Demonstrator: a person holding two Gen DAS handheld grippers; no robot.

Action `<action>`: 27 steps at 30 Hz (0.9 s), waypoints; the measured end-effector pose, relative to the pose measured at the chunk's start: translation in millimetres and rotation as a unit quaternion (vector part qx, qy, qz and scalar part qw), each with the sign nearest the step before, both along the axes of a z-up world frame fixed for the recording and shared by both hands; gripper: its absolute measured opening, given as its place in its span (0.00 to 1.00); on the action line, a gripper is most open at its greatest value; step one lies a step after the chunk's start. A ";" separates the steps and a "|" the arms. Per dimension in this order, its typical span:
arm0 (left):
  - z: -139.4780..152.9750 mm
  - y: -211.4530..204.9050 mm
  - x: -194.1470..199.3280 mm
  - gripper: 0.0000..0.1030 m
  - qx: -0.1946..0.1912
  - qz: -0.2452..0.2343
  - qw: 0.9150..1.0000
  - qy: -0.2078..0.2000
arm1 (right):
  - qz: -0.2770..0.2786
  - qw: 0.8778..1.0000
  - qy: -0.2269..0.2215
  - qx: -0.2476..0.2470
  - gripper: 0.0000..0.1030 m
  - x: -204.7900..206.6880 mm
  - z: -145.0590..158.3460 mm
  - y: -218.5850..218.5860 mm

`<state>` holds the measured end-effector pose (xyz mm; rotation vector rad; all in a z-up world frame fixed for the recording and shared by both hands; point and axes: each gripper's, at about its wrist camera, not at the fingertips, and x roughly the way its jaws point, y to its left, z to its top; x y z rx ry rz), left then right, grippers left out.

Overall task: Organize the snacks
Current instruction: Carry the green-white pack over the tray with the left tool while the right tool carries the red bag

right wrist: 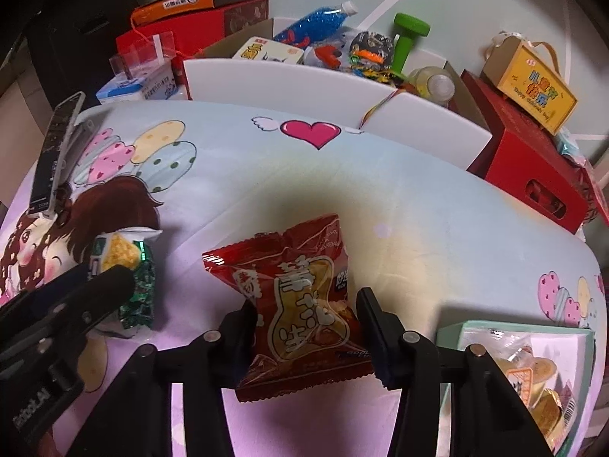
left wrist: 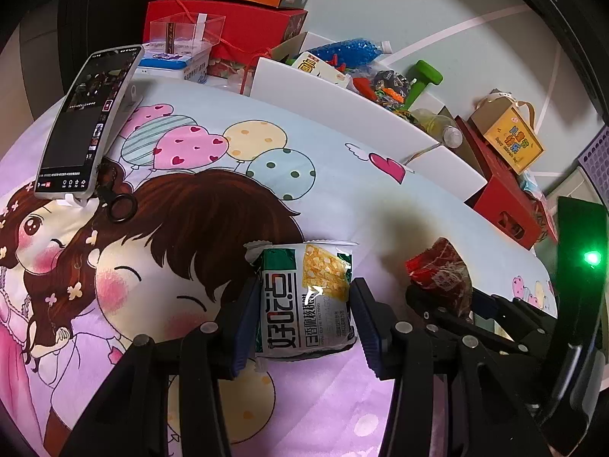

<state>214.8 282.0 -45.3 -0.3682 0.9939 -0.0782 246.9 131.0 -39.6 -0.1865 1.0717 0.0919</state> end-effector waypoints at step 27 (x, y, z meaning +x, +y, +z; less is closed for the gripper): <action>-2.7 4.3 1.0 0.66 -0.065 -0.026 0.997 -0.022 | -0.041 0.998 -0.038 0.040 0.51 -37.4 26.1 -30.5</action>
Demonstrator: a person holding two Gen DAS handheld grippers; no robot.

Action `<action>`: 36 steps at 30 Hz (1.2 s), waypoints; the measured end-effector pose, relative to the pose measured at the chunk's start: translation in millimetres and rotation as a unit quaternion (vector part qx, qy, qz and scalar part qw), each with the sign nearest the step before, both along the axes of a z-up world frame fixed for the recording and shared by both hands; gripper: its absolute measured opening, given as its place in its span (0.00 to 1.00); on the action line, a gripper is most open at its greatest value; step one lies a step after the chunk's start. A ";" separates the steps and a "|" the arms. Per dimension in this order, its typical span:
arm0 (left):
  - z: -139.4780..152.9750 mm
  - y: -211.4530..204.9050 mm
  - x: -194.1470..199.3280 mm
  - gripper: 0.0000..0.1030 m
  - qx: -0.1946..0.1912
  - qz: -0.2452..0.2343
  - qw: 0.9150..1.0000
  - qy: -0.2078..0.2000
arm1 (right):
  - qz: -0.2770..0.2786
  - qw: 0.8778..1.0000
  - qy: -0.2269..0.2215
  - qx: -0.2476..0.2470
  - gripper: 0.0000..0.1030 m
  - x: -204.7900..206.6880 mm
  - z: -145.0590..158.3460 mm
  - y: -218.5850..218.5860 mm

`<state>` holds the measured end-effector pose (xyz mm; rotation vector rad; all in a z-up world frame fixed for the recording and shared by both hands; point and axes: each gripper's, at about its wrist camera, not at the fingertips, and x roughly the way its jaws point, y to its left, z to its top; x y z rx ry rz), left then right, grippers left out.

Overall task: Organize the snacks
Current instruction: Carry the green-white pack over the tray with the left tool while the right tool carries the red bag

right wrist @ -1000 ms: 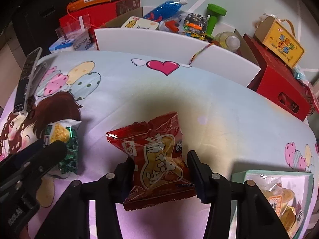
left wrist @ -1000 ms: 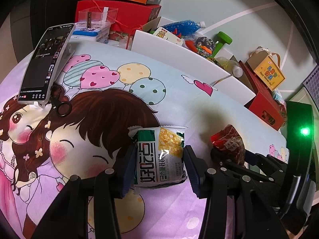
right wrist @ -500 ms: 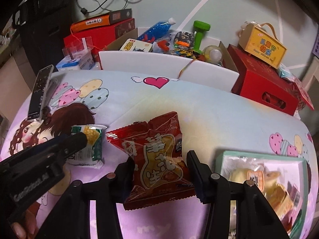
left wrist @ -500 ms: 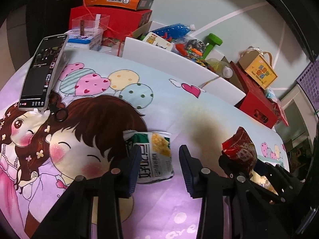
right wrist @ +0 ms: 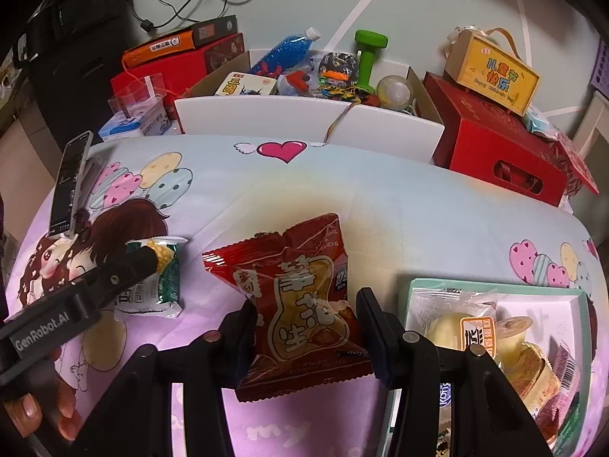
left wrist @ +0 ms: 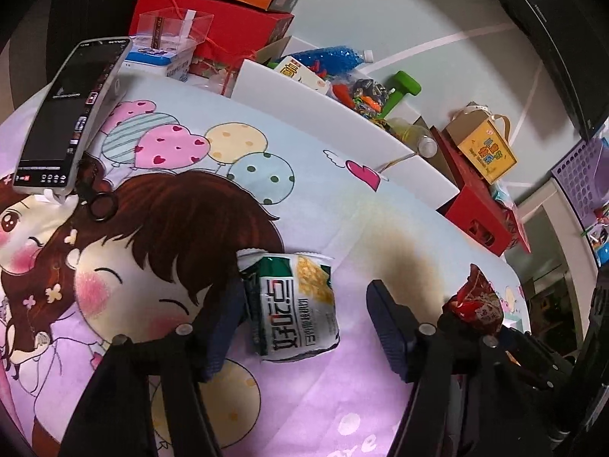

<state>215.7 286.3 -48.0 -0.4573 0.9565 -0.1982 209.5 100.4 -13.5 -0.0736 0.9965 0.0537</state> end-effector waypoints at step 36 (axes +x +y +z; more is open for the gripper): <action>7.3 -31.5 6.7 0.50 0.129 -0.015 0.992 0.001 | -0.017 0.999 -0.023 0.013 0.51 -11.9 7.6 -0.1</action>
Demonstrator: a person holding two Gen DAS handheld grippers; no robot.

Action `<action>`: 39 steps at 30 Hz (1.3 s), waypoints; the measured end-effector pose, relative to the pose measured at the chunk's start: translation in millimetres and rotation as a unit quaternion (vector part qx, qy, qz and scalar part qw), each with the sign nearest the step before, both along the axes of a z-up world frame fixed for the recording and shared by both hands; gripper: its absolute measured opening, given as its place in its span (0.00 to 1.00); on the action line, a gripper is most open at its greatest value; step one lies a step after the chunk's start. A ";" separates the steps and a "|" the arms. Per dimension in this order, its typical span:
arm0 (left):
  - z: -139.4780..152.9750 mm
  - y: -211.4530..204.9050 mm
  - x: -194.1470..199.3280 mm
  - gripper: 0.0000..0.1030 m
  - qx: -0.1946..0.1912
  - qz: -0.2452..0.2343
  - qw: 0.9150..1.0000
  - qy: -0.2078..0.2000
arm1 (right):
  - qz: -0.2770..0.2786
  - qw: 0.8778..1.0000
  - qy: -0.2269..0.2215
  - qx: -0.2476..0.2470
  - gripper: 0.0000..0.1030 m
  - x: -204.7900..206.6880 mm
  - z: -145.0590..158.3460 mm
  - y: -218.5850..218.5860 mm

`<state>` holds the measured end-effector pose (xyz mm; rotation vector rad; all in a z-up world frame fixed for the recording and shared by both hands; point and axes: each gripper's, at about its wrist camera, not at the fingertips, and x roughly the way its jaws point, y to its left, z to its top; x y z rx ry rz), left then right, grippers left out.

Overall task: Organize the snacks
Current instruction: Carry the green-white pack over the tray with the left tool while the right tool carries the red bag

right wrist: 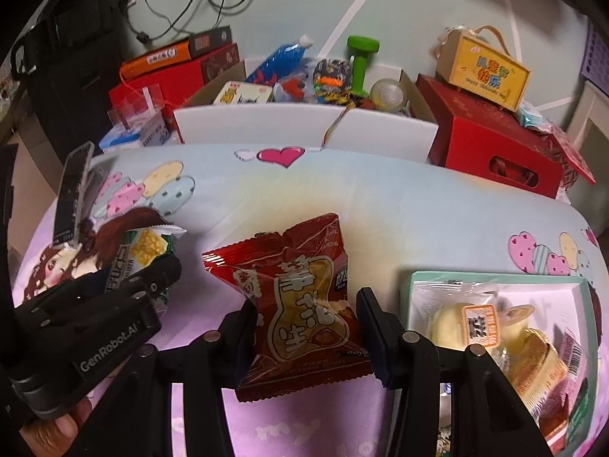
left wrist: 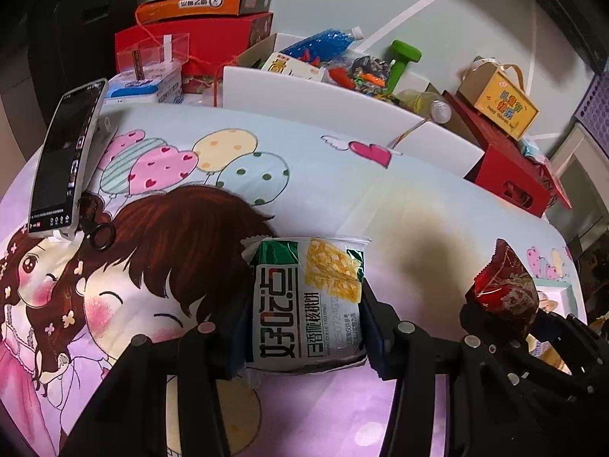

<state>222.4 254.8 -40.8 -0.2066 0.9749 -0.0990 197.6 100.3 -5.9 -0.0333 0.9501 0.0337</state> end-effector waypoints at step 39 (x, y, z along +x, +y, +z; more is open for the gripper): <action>81.1 -113.6 -45.8 0.50 0.048 -0.117 0.990 -0.059 | -0.218 0.972 -0.067 0.052 0.51 -104.0 57.9 -169.3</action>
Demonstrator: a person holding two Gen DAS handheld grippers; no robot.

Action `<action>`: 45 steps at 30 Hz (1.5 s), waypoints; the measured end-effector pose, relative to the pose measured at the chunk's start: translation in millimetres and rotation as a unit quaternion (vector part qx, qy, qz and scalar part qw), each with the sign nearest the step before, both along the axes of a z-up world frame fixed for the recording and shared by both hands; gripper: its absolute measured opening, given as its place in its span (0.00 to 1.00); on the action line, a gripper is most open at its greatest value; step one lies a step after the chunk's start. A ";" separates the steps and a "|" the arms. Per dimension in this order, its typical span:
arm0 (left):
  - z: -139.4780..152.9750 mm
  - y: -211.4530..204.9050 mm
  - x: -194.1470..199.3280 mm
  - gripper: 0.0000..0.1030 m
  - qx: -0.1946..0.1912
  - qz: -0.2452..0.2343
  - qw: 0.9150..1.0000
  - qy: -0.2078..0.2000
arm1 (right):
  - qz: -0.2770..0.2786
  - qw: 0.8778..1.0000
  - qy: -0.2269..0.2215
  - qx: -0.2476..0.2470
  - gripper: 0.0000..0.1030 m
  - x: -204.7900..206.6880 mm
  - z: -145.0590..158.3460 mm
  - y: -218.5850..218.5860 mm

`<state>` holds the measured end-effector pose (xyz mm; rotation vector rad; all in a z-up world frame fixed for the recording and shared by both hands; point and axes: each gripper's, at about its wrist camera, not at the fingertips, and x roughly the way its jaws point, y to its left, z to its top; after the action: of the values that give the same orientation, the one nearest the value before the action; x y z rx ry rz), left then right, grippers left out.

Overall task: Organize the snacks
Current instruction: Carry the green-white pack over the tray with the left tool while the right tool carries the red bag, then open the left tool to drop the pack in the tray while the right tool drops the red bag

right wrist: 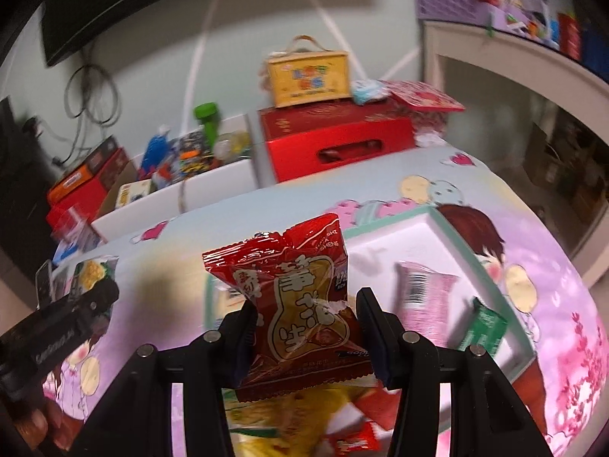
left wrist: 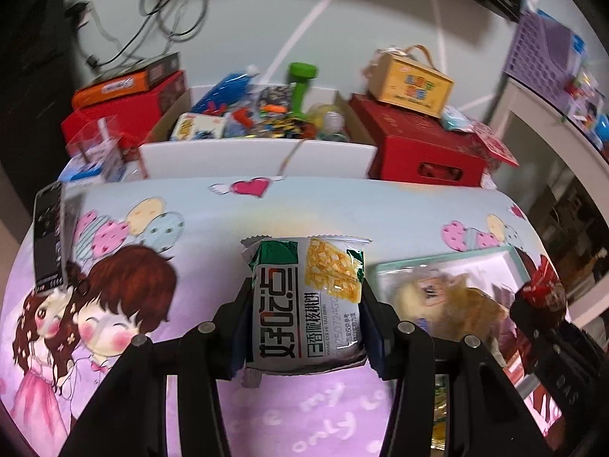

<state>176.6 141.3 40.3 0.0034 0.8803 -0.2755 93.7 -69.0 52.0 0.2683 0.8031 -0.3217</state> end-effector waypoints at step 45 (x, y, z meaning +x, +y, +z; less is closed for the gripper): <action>-39.8 -153.6 -30.3 0.50 0.045 -0.178 0.983 0.020 | -0.054 0.994 0.065 0.064 0.51 -1.9 -47.1 -87.3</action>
<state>146.3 -12.4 0.5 0.2425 0.9301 -0.5699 91.8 -156.3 4.9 0.4146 0.9405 -0.3935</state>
